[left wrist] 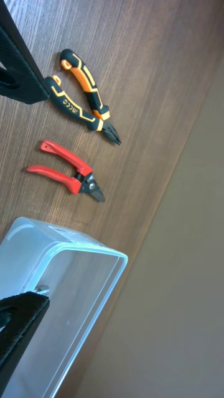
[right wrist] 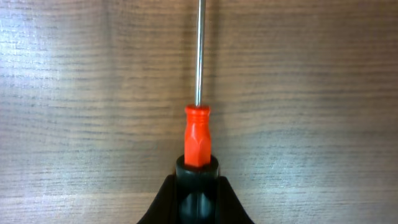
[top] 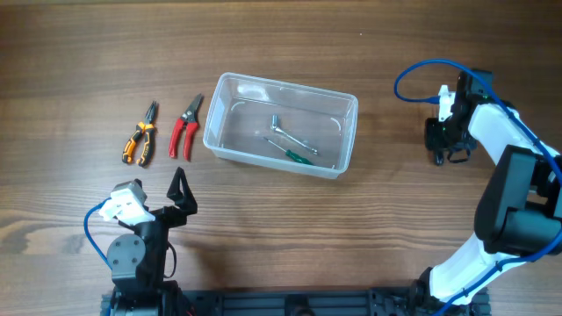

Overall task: Pack container
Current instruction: 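Move the right gripper to the red-black screwdriver and grasp it, then place the red-black screwdriver into the container and open the gripper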

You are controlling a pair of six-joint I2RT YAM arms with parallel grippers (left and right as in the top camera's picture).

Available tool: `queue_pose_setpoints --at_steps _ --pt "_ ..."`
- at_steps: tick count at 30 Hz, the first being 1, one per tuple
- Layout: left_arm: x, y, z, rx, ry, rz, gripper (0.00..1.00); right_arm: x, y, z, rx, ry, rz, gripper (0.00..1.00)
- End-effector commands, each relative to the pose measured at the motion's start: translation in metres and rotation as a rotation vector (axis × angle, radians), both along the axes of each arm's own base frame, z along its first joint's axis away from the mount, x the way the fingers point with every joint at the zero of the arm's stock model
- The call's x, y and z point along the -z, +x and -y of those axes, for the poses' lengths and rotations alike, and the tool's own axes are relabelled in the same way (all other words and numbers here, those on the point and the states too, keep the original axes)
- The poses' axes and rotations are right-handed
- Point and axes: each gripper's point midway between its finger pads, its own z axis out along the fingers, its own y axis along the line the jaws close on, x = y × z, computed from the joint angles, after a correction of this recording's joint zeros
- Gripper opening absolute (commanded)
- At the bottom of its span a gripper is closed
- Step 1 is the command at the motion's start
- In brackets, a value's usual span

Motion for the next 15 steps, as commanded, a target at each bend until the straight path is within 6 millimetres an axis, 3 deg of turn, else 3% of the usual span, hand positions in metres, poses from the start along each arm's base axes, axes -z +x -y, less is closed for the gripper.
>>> queue_pose_setpoints --at_steps 1,4,7,10,13,15 --pt "0.000 0.000 -0.004 -0.020 -0.010 0.005 1.00 -0.017 0.009 -0.003 0.006 0.036 -0.025 0.04" --pt "0.000 0.000 -0.004 -0.020 -0.010 0.005 1.00 -0.078 0.042 -0.009 -0.059 0.058 0.093 0.04" --pt "0.000 0.000 -0.004 -0.020 -0.010 0.005 1.00 -0.162 0.073 -0.039 -0.179 0.133 0.286 0.04" --pt "0.000 0.000 -0.004 -0.020 -0.010 0.005 1.00 -0.250 0.084 -0.094 -0.384 0.221 0.493 0.04" --pt "0.000 0.000 -0.004 -0.020 -0.010 0.005 1.00 -0.307 0.075 -0.153 -0.598 0.271 0.632 0.04" --pt "0.000 0.000 -0.004 -0.020 -0.010 0.005 1.00 -0.328 0.062 -0.197 -0.763 0.276 0.691 0.04"
